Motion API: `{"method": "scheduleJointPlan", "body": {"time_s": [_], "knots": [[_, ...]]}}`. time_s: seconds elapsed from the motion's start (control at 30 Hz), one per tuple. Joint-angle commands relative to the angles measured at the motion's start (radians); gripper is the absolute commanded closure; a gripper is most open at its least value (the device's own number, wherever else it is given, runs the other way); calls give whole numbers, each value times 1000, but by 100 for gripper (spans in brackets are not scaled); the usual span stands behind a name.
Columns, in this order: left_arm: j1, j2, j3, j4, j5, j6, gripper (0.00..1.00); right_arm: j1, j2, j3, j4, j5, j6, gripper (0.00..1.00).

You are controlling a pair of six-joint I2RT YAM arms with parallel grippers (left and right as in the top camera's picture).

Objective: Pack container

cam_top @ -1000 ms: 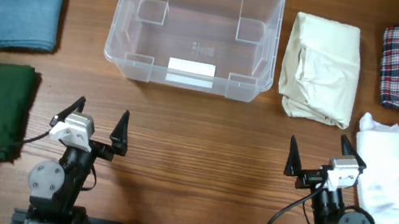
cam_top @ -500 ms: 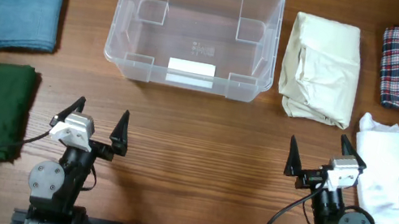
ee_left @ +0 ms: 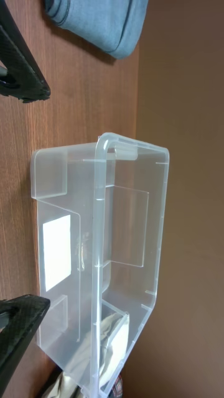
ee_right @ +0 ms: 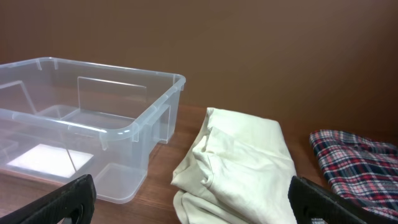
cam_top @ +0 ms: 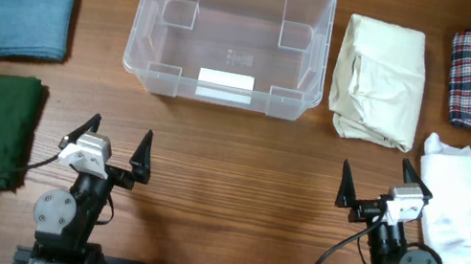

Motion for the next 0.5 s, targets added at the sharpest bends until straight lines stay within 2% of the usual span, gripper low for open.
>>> {"method": "scheduleJointPlan", "body": {"time_s": [0.0,0.13,0.27,0.47], "knots": [[-6,-7,-6,-3,-9,-6,0,-4,0,-2,3,-1,8,0],[-6,-7,-6,-3,-10,-6,0,-4,0,-1,14,22,-2,0],[-6,-7,-6,-3,-10,-6,0,-4,0,24,18,-57,14,0],[-6,-7,-6,-3,-10,-6,0,-9,28,187,-5,-58,37,0]]}}
